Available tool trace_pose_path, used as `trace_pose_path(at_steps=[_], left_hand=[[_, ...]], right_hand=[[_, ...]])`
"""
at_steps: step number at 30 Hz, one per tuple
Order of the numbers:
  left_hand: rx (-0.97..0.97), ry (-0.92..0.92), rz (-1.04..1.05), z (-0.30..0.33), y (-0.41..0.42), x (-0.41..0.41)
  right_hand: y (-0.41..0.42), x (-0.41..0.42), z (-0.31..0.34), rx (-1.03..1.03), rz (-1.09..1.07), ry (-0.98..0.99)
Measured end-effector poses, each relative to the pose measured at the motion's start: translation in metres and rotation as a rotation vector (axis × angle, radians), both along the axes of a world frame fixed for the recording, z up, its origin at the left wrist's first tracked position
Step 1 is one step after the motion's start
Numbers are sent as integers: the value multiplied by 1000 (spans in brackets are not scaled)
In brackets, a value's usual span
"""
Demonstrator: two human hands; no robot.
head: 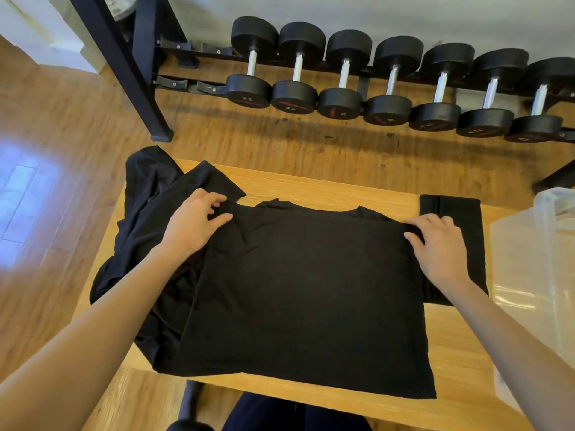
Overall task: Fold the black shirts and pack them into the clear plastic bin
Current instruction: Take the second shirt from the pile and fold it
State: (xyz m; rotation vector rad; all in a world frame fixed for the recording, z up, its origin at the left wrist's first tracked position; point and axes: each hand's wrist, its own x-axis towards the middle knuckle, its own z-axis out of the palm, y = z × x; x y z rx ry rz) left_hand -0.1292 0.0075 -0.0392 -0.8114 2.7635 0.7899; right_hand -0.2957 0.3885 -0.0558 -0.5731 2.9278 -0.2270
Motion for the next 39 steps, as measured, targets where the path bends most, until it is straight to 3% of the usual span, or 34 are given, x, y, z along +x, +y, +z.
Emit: trace_pose_path(at_steps=[5,11,18,26,34,39], left_hand=[[30,-63,70,-8,-6,-4],[50,-67,157,-6,-6,-5],[404,-33,377,2,-19,-4],[745,26,341,50,-17,-2],[727,100,388,44,-29,-24],[553,0,416,6,-23,-27]], right_hand=[[-2,-7,-6,119,-33,6],[-5,-11,-2,29,-65,-2],[-5,-7,3,28,-175,-61],[10,-12,34,-79,-223,-174],[4,-37,32,-33,-159,-64],[-5,-33,8,45,-158,-48]])
